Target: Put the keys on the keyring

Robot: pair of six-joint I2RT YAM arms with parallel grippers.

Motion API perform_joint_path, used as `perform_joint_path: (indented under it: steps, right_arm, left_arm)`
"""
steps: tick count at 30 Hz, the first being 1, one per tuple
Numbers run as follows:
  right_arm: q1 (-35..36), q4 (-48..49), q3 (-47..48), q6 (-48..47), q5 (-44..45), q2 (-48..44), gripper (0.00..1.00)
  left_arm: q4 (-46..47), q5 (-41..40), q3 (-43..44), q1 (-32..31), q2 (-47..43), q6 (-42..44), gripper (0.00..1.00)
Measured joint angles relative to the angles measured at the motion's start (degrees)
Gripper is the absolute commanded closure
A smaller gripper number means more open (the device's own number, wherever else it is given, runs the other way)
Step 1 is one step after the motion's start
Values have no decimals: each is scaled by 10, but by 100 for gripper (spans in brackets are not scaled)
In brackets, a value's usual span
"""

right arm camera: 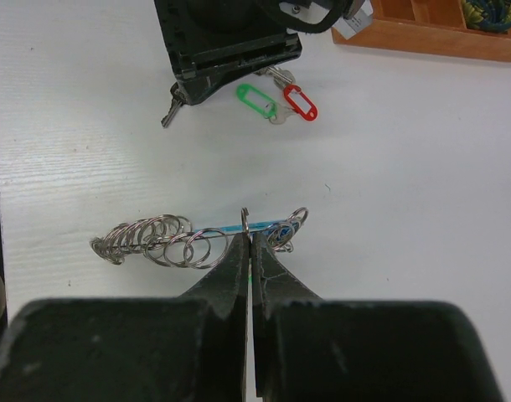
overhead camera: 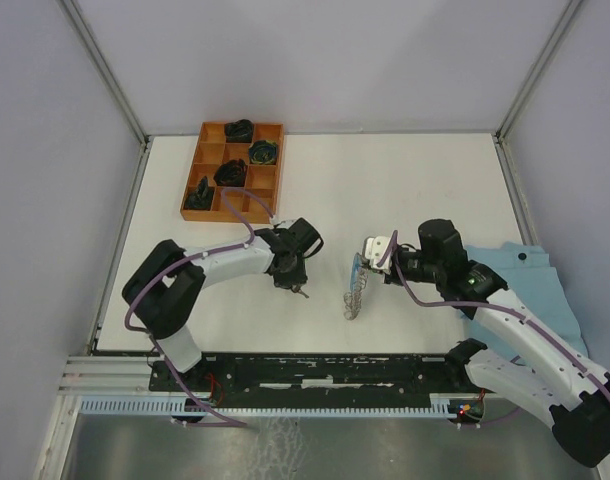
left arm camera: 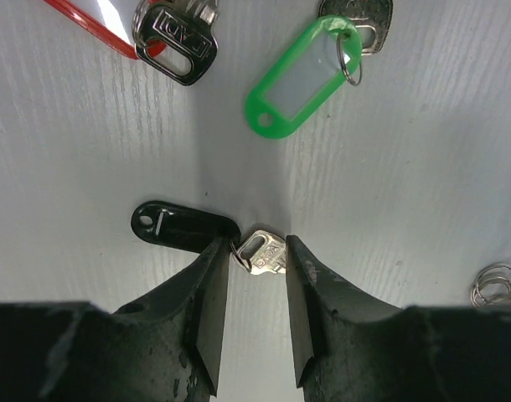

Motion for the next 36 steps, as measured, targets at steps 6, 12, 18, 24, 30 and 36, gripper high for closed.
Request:
perform_joint_path:
  steps: [6, 12, 18, 24, 30, 36]
  right_arm:
    - [0, 5, -3, 1, 0, 0, 99]
    - [0, 11, -5, 1, 0, 0, 99]
    - [0, 11, -6, 2, 0, -1, 99]
    - [0, 11, -6, 2, 0, -1, 99]
    - [0, 10, -5, 2, 0, -2, 99]
    - [0, 10, -6, 2, 0, -5, 99]
  left_arm:
    - [-6, -22, 2, -14, 8, -18, 60]
    - [-6, -46, 2, -17, 8, -23, 77]
    - [-2, -64, -7, -17, 3, -22, 97]
    - [0, -71, -17, -17, -9, -11, 97]
    - [56, -90, -45, -17, -54, 67, 97]
    - [259, -71, -176, -17, -149, 181, 97]
